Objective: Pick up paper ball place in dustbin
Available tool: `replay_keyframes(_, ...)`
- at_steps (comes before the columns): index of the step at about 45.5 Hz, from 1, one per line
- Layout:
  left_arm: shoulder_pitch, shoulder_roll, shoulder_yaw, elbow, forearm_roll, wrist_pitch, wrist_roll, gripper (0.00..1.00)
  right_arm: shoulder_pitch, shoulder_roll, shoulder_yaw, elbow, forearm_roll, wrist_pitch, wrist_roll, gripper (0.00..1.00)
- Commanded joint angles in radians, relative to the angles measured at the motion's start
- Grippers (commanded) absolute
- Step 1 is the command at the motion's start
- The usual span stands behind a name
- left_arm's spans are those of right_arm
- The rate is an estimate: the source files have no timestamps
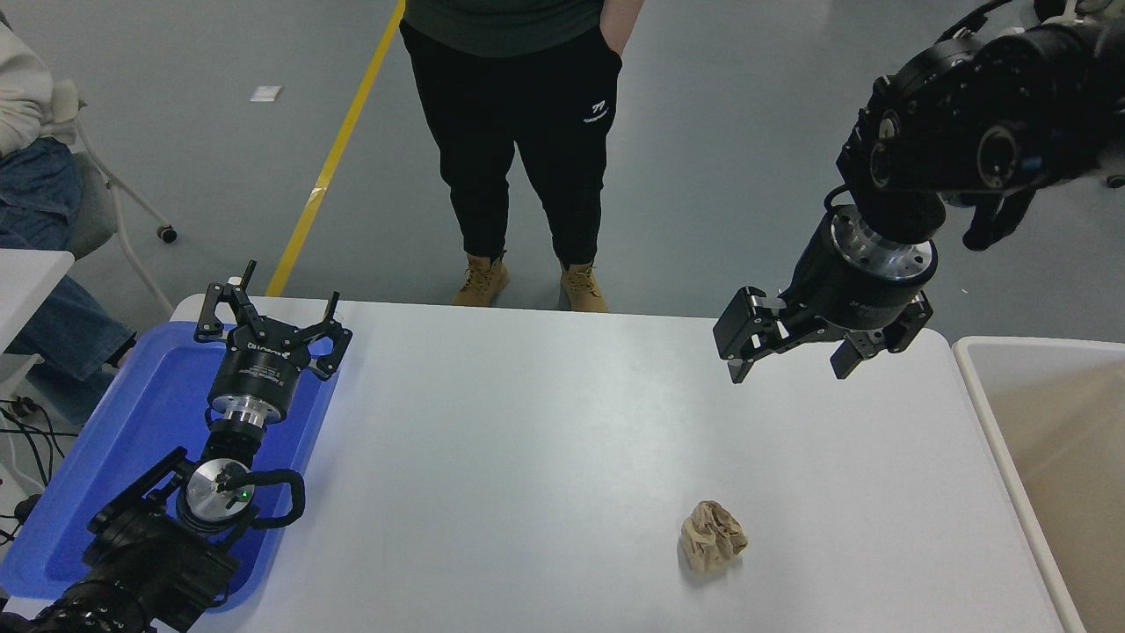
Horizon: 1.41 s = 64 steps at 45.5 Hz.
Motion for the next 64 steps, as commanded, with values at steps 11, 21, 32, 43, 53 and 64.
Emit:
replay_keyframes(11, 0.0, 0.0, 0.001, 0.0, 0.0, 0.0, 0.001, 1.0, -0.202, 0.0, 0.053, -0.061, 0.035, -0.144, 0.0, 1.0)
replay_keyframes(21, 0.0, 0.0, 0.001, 0.0, 0.0, 0.0, 0.001, 1.0, -0.295, 0.0, 0.096, -0.061, 0.036, -0.23, 0.0, 1.0)
replay_keyframes(32, 0.0, 0.0, 0.001, 0.0, 0.0, 0.0, 0.001, 1.0, -0.39, 0.0, 0.145, -0.06, 0.033, -0.368, -0.001, 1.0)
replay_keyframes(43, 0.0, 0.0, 0.001, 0.0, 0.0, -0.002, 0.001, 1.0, -0.474, 0.0, 0.154, -0.06, 0.007, -0.451, -0.003, 1.0)
replay_keyframes(53, 0.0, 0.0, 0.001, 0.0, 0.0, -0.002, 0.001, 1.0, -0.561, 0.0, 0.163, -0.061, -0.01, -0.497, -0.003, 1.0)
replay_keyframes(64, 0.0, 0.0, 0.001, 0.0, 0.0, -0.002, 0.001, 1.0, -0.635, 0.0, 0.177, -0.083, -0.036, -0.535, -0.005, 1.0)
